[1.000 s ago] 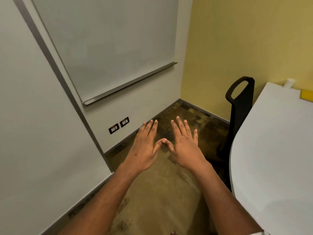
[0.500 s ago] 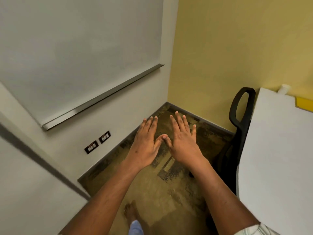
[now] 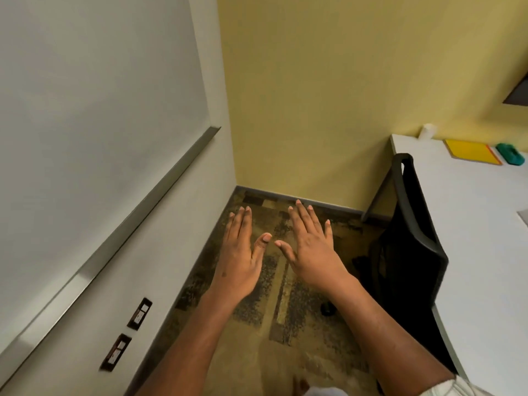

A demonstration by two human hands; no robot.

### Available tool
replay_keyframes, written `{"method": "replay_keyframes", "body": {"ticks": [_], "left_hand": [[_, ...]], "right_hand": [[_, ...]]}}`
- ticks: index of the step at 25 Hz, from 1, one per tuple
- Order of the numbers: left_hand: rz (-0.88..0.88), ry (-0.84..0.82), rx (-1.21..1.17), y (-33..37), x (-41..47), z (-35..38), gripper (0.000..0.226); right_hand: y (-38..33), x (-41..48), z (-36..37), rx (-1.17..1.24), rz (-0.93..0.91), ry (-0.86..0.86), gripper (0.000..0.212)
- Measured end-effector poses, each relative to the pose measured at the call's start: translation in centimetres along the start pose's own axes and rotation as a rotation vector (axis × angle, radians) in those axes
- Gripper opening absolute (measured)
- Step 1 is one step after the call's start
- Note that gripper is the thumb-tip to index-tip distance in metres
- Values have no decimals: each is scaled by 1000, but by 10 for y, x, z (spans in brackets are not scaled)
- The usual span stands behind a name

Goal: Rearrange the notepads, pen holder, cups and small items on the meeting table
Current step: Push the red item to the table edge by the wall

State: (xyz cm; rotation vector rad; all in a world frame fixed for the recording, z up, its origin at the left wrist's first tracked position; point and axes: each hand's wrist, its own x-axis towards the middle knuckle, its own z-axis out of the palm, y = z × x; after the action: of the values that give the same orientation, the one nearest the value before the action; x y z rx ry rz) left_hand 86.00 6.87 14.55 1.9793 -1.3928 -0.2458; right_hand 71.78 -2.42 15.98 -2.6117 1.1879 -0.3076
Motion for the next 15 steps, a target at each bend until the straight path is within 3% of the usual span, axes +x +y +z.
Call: {"method": "replay_keyframes", "body": {"ticks": [9, 15], "left_hand": [[58, -134, 62, -47, 138, 33, 79], [-21, -158, -97, -40, 297, 61, 81]], "right_hand": [[46, 142, 10, 88, 96, 138, 75], [92, 273, -4, 117, 90, 124, 73]]}}
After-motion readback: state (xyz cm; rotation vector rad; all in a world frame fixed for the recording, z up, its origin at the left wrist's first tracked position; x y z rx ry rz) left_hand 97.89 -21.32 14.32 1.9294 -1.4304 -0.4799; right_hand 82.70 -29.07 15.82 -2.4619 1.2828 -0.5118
